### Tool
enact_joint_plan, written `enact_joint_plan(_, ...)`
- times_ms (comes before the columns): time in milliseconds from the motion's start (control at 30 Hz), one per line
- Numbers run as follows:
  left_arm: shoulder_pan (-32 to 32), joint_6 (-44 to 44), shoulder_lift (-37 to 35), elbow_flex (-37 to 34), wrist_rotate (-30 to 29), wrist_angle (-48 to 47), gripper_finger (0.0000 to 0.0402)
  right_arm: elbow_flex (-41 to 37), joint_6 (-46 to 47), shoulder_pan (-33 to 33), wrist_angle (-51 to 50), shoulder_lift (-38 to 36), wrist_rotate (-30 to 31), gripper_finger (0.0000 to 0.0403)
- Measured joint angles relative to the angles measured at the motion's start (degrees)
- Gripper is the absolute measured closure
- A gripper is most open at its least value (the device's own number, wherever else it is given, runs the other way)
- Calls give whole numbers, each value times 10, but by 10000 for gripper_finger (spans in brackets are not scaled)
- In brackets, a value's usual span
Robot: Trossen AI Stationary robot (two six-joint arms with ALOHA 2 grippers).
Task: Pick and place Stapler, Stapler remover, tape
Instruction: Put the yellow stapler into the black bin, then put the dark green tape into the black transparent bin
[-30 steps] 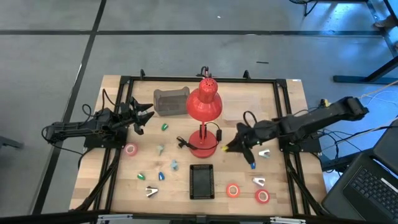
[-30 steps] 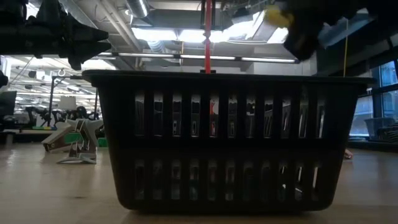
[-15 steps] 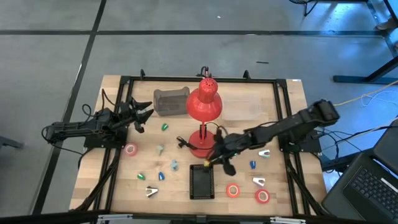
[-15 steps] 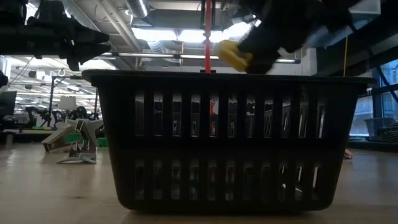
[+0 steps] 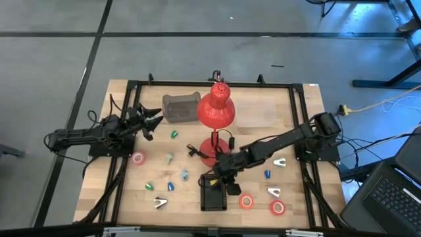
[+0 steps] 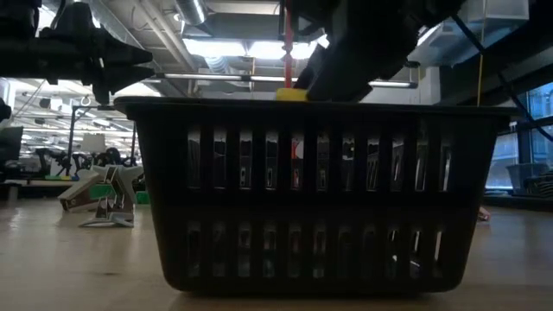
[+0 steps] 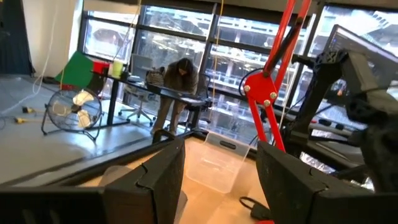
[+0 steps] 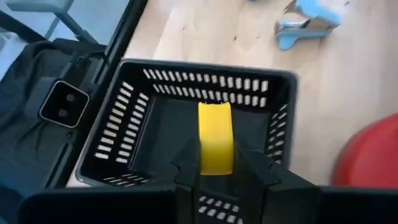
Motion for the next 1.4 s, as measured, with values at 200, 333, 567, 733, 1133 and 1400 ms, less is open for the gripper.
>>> enact_joint_plan(200,0,-22,1,0,24,-12,213,0,10,13,23,12,9,327)
enact_joint_plan(333,0,-32,1,0,46,-12,213,0,33,11,43,11,13,256)
enact_joint_plan(567,0,-47,1,0,60,-18,213,0,51,11,53,10,11,171)
enact_joint_plan(733,0,-47,1,0,60,-20,213,0,50,14,49,10,11,158)
enact_joint_plan(1133,0,-4,30,64,-61,-256,213,0,107,20,-130,-45,54,168)
enact_joint_plan(1400,0,-127,157,145,-121,-414,213,0,240,63,-362,-119,236,182)
